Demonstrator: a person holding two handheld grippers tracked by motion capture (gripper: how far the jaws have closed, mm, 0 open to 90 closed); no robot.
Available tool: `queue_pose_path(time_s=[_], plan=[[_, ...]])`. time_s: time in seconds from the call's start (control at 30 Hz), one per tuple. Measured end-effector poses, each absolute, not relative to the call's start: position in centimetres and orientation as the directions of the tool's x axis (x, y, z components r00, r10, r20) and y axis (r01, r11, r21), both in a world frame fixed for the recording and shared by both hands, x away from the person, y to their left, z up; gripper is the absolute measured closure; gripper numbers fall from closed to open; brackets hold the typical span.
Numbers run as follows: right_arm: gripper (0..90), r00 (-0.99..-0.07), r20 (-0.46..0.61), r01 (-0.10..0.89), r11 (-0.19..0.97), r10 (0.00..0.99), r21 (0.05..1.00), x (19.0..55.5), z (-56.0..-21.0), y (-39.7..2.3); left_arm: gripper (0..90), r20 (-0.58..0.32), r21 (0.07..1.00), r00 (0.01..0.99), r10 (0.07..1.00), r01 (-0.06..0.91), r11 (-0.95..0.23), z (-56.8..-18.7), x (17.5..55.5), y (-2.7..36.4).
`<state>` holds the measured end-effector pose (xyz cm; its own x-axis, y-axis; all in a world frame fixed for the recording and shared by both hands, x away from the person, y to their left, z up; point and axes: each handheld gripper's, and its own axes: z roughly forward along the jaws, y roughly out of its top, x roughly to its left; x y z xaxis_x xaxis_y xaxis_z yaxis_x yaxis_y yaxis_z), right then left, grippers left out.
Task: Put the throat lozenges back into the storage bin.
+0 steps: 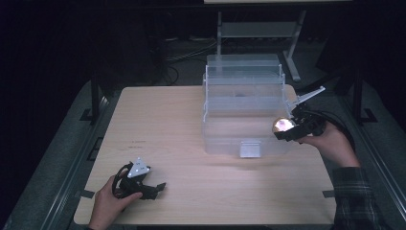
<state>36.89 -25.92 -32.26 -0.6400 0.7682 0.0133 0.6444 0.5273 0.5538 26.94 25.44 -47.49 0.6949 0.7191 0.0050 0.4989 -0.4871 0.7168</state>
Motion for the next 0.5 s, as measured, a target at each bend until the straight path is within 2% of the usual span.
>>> queue_pose_path(time_s=[0.5], plan=[[19.8,-0.571,0.018,0.703,0.477,0.821,0.527,39.3,-33.3,-26.7,11.2,0.005,0.716,0.695,0.719,0.499,-0.488,-47.5,26.9,25.4]])
